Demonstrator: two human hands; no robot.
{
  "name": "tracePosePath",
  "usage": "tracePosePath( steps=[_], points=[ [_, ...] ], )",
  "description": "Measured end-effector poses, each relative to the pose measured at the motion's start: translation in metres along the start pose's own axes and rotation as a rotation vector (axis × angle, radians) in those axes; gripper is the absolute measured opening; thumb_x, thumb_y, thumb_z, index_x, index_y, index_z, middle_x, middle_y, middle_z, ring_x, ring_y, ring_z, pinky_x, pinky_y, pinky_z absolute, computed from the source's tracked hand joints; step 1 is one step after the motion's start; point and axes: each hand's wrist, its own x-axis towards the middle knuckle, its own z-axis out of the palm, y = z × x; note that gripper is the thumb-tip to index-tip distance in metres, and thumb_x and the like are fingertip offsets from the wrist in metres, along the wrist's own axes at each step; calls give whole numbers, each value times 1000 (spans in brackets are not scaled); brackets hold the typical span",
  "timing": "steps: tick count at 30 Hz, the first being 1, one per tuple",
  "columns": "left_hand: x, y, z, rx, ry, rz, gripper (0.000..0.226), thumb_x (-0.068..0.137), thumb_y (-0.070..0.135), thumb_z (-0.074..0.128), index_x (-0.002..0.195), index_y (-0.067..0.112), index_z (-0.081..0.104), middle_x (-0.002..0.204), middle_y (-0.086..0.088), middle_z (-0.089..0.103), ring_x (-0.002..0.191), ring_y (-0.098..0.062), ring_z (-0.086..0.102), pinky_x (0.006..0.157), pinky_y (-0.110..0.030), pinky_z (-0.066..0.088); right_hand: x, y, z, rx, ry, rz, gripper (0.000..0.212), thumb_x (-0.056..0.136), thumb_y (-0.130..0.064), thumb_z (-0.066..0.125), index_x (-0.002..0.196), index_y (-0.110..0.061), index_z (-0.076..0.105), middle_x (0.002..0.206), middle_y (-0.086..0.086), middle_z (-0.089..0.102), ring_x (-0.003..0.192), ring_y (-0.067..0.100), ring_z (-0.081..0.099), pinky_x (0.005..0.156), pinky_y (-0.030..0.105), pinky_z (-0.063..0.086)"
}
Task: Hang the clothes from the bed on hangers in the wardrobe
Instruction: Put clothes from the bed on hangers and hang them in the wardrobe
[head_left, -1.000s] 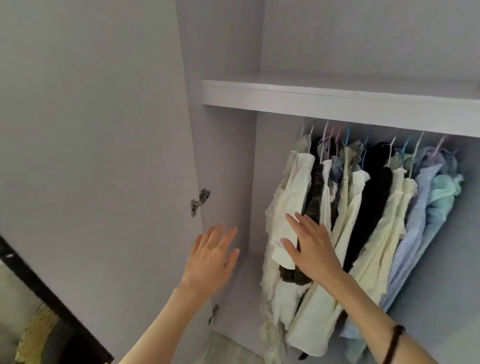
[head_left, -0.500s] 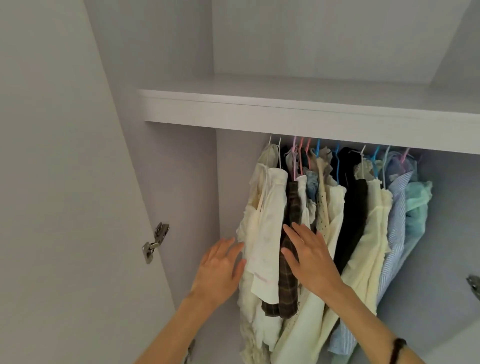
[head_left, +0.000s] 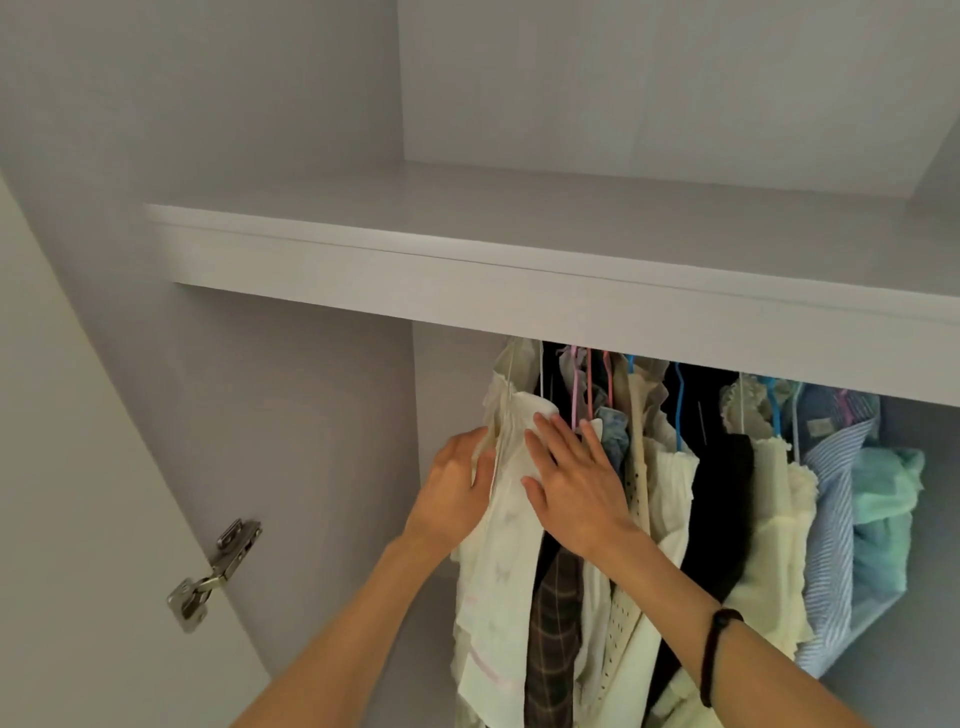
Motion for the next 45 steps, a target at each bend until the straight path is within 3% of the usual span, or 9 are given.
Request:
tracePosePath(
  steps=[5, 8, 13, 22, 31, 35, 39, 42, 45],
  points=[
    [36, -1, 20, 26, -63, -88, 48, 96, 27, 46, 140, 11, 36, 135, -11, 45, 125, -27, 40, 106, -37, 34, -6, 9, 7, -11, 46, 2, 54, 85, -32, 32, 122, -4, 59, 134, 13, 52, 126, 27, 48, 105, 45, 21],
    [52, 3, 26, -49, -116, -91, 40, 93, 16, 49, 132, 9, 45, 130, -10, 48, 123, -23, 41, 103, -32, 36, -5, 11, 10, -7, 57, 15, 52, 84, -28, 33, 123, -5, 59, 136, 12, 51, 127, 26, 47, 105, 45, 24],
    [56, 4, 30, -328, 16, -257, 16, 94, 10, 47, 108, 8, 54, 97, -5, 58, 71, -4, 54, 50, -3, 41, -6, 14, 15, -19, 73, 7, 51, 85, -27, 34, 125, -6, 58, 139, 12, 47, 129, 25, 44, 104, 46, 26],
    [64, -8, 7, -217, 292, -128, 26, 98, 7, 35, 92, 4, 60, 77, 0, 57, 62, -14, 48, 52, -8, 36, -5, 13, 19, -15, 119, 7, 48, 86, -27, 34, 124, -11, 59, 140, 11, 46, 130, 25, 44, 106, 46, 24],
    [16, -22, -16, -201, 345, -120, 23, 98, 14, 39, 85, 15, 57, 73, 16, 50, 78, -19, 49, 68, -26, 39, 5, 1, 17, 121, 166, 47, 45, 88, -28, 34, 116, -9, 64, 129, 11, 57, 123, 26, 51, 108, 45, 28],
    [-16, -42, -22, -102, 332, -143, 26, 96, 9, 41, 81, 11, 61, 74, 21, 47, 82, -19, 51, 71, -23, 37, 30, -28, -7, 393, 181, 87, 37, 92, -20, 40, 117, -4, 62, 117, 13, 63, 115, 31, 56, 97, 44, 44],
    [-47, -59, -21, 14, 342, -49, 33, 94, 21, 36, 77, 10, 62, 73, 10, 57, 79, -17, 49, 73, -27, 40, 60, -73, -38, 1080, -248, 288, 49, 97, -20, 46, 142, -9, 31, 129, 5, 52, 120, 20, 50, 99, 30, 42],
    [-66, -66, -21, 74, 332, -4, 42, 89, 33, 28, 76, 13, 63, 74, 6, 61, 74, -15, 49, 71, -31, 43, 78, -102, -49, 1646, -375, 572, 26, 95, -13, 51, 119, -4, 45, 111, 14, 57, 97, 23, 61, 88, 34, 50],
    [-81, -70, -24, 56, 274, -22, 43, 87, 38, 28, 75, 18, 64, 75, 13, 60, 75, -7, 49, 74, -28, 42, 80, -116, -46, 1754, -378, 744, 12, 95, -16, 51, 86, -8, 51, 80, 7, 58, 67, 16, 55, 74, 31, 52]
  ],
)
